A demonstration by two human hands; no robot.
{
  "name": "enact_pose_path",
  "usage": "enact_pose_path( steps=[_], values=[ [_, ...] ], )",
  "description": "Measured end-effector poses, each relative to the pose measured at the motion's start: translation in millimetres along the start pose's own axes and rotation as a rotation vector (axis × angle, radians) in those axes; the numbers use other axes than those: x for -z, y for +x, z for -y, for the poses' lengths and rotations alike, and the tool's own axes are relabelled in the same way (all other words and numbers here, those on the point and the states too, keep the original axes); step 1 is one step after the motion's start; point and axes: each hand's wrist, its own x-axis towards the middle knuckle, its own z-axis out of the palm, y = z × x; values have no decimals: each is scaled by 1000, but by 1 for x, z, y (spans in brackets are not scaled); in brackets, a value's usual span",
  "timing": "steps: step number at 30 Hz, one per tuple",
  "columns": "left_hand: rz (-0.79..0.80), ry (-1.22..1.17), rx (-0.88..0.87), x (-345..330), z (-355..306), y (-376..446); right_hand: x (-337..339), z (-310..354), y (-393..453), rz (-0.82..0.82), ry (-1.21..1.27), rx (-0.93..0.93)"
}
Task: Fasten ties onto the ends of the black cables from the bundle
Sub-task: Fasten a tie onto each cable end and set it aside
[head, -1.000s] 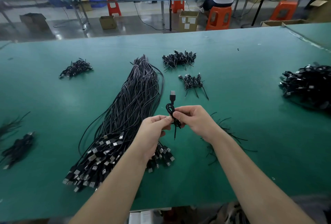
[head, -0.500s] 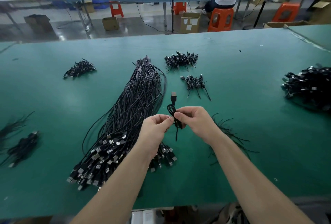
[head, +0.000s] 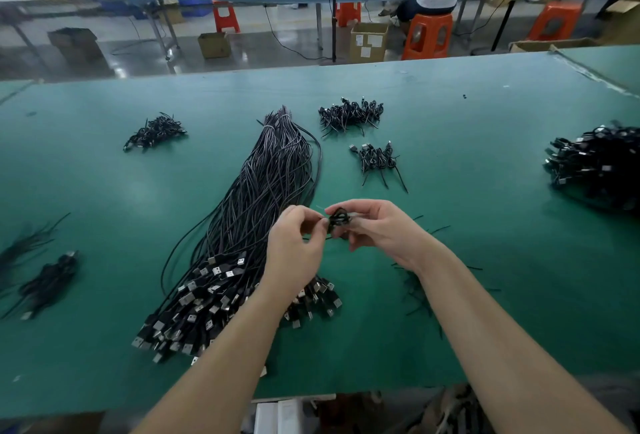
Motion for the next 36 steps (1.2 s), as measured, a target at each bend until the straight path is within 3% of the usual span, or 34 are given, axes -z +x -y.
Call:
enact_pose_path(
  steps=[2, 4, 10, 15, 19, 20, 22, 24, 27, 31, 33, 36],
  values=[
    [109, -227, 303, 0, 2, 6, 0, -1, 1, -41, -235, 71],
    [179, -466, 490, -1, 5, 7, 0, -1, 3, -83, -347, 91],
    [179, -528, 466, -2, 0, 3, 1, 3, 8, -105, -377, 70],
    [181, -272, 266, -3, -5, 0, 2, 3, 9, -106, -156, -53],
    [68, 165, -336, -5, -7, -4, 6, 2, 8, 33, 93, -97],
    [46, 265, -447, -7, -6, -4, 5, -1, 8, 37, 121, -104],
    [17, 359, -507, -11, -2, -6, 0, -7, 7, 6, 158, -126],
    [19, 287, -395, -13, 0, -9, -4, -13, 8, -43, 170, -129],
    [117, 19, 15, -12, 1, -6, -5, -15, 7, -105, 65, -92],
    [256, -577, 554, -3, 3, 6, 2, -8, 1, -15, -269, 56],
    [339, -810, 695, 0, 4, 9, 5, -4, 0, 66, -289, 50],
    [368, -887, 746, -1, 3, 9, 7, 3, 3, 52, -289, 54]
  ],
)
